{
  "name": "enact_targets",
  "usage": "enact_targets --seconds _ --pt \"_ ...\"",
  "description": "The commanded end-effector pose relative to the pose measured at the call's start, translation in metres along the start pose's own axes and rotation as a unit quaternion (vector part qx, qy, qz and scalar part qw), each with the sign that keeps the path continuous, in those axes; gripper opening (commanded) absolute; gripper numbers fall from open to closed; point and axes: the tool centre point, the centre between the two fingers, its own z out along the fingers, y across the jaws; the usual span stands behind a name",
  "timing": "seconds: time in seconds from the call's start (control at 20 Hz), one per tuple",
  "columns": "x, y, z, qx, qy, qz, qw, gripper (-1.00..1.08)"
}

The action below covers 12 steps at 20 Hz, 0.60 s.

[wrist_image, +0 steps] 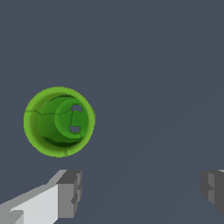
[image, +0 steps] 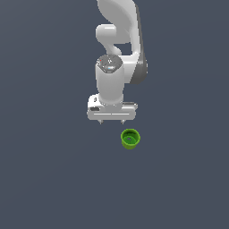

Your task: Pick up the object and move it to a goal position.

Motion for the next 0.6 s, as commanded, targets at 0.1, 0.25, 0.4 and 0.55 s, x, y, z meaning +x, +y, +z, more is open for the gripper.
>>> enact_targets --seconds 0.1,0.25,0.4,0.55 --pt "-0.0004 -0.0002 0.0007 -0.001 -0.001 -0.002 1.0000 0.28" --pt "-0.0025 -0.0014 0.0039 -0.005 -0.007 -0.011 0.9999 0.28" --pt "-0.0033 -0.0019 0.0053 -0.006 -0.010 -0.014 0.9998 0.28" --pt "-0.0030 -0.0019 0.0051 -0.006 -0.009 -0.015 0.9998 0.28"
